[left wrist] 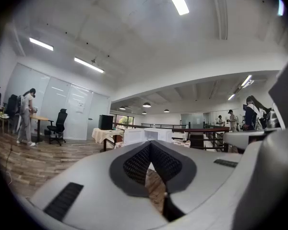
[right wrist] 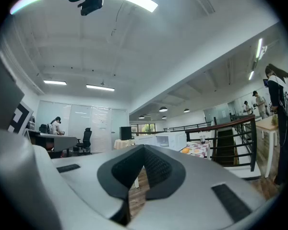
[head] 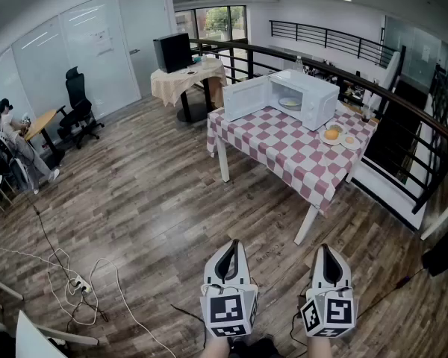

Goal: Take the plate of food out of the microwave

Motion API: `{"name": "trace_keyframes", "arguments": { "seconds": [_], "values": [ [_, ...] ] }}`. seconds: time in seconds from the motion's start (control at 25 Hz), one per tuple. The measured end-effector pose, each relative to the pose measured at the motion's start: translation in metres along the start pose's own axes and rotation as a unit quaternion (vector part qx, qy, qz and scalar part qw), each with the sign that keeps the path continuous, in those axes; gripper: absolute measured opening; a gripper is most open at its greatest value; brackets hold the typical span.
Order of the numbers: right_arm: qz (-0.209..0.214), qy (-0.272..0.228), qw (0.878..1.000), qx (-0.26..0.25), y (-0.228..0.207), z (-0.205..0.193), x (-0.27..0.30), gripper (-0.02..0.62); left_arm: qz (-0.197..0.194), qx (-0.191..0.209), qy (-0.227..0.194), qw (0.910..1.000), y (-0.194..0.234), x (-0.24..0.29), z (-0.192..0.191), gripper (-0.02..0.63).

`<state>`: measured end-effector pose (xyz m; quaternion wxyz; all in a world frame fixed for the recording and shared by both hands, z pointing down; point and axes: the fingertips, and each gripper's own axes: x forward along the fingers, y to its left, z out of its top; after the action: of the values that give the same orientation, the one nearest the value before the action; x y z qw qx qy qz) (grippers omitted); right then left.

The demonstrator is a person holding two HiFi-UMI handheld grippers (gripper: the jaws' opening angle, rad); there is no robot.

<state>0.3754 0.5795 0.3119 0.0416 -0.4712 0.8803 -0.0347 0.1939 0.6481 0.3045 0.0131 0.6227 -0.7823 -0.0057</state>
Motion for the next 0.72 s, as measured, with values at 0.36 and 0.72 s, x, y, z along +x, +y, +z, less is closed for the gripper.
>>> {"name": "trace_keyframes", "arguments": {
  "seconds": [0.36,0.72],
  "values": [
    [0.011,0.007,1.0,-0.001,-0.002,-0.005,0.019,-0.009,0.009,0.004,0.005,0.9999,0.002,0.015,-0.004,0.014],
    [0.023,0.007,1.0,0.0,-0.017,-0.012,0.041,-0.009,0.028,0.007,0.007,0.9996,0.0,0.035,-0.01,0.014]
  ]
}}
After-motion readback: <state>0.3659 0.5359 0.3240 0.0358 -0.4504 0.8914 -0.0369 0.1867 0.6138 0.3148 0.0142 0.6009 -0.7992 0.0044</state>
